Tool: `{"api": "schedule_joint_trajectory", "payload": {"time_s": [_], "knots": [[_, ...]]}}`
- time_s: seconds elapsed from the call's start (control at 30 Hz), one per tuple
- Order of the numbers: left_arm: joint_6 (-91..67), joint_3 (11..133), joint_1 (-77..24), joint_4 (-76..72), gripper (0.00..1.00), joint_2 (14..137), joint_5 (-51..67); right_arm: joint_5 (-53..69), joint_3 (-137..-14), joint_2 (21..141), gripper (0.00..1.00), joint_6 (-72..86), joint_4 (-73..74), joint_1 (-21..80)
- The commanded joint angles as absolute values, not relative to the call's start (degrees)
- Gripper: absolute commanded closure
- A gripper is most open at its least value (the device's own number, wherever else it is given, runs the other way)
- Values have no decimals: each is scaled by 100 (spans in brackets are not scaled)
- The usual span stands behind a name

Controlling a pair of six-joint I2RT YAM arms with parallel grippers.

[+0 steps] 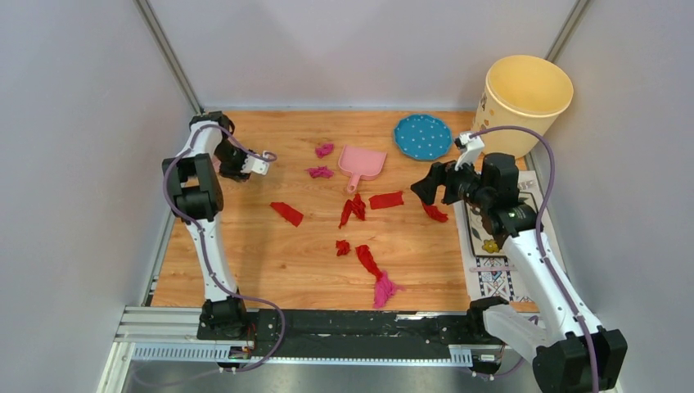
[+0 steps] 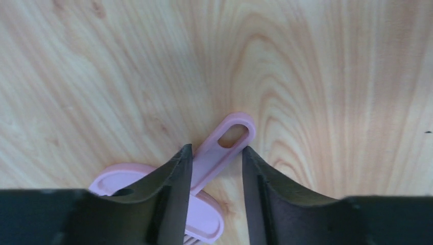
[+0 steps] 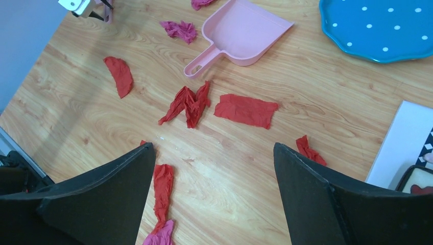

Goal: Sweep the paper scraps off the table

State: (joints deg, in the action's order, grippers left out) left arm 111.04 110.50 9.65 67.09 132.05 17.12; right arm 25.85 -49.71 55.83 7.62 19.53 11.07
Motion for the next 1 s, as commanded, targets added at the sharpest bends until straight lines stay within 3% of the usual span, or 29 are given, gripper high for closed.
{"api": "schedule_joint_trajectory", "payload": {"time_s": [0.0, 0.2, 0.37, 0.5, 0.63, 0.67, 0.73, 0.97], "knots": [[11645, 10926, 941, 8032, 56, 13430, 1451, 2321, -5282, 5599, 11, 545, 2022, 1318], [11233, 9363, 853, 7876, 60, 12588, 1695, 2232, -5291, 5607, 11, 527, 1881, 1459], [9574, 7616, 265, 6437, 64, 11455, 2425, 2224, -5256, 5678, 11, 554, 1706, 1608], [8773, 7093, -130, 6126, 63, 10925, 3390, 2215, -5229, 5695, 11, 580, 1600, 1740], [7702, 7049, -264, 5907, 43, 10714, 3516, 2180, -5212, 5590, 11, 528, 1669, 1828], [7577, 7058, -264, 5880, 25, 10679, 3481, 2154, -5177, 5546, 11, 510, 1679, 1828], [7358, 7075, -264, 5889, 13, 10548, 3323, 2127, -5142, 5467, 11, 510, 1696, 1846], [7198, 6321, -369, 4677, 12, 9976, 2498, 2109, -4948, 5195, 11, 536, 1644, 1872]]}}
